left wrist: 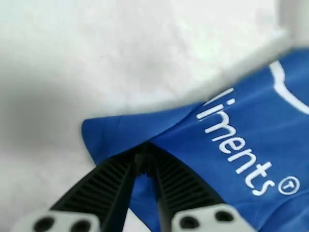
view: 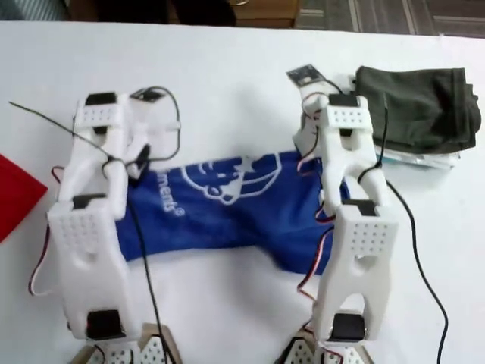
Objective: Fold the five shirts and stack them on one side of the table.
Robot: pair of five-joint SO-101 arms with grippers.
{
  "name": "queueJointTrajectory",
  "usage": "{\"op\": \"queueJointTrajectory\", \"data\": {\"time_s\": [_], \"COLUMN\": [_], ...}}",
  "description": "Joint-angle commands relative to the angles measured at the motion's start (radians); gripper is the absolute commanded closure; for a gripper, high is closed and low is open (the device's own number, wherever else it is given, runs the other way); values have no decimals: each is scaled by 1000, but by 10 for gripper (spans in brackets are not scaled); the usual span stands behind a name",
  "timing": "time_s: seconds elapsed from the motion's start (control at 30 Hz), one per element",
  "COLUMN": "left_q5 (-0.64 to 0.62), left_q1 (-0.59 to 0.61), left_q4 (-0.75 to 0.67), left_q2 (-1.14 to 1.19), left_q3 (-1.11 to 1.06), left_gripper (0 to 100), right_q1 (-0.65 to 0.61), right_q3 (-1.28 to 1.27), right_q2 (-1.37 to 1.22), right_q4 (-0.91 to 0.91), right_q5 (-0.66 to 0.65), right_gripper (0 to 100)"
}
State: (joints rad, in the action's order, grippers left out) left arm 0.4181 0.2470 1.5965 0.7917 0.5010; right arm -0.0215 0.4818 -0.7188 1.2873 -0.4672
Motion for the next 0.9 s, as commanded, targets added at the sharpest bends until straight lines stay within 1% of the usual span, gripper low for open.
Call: {"op": "queueJointTrajectory", "data": {"time_s": [0.0,0.07,0.17,0.23,0.3,0.43,0.63,0.73,0.87], "left_q5": [2,2,-2,-2,-2,0,3,3,5], "left_q1": [37,29,34,35,29,23,-31,-55,-63], "left_q4": [117,176,189,190,190,189,175,97,-87], "left_q2": [44,60,60,38,0,-114,-278,-359,-445], "left_q3": [209,288,348,341,291,151,-110,-292,-550], "left_gripper": [975,975,975,975,975,975,974,974,974], "right_q1": [39,35,35,38,36,19,21,21,42], "right_q3": [146,235,350,391,381,322,315,315,316], "right_q2": [8,8,5,-4,-4,-28,-128,-173,-205], "right_q4": [91,168,239,248,242,211,185,185,142], "right_q5": [8,8,8,8,5,2,6,3,2], "right_gripper": [957,957,957,957,957,957,957,957,957]}}
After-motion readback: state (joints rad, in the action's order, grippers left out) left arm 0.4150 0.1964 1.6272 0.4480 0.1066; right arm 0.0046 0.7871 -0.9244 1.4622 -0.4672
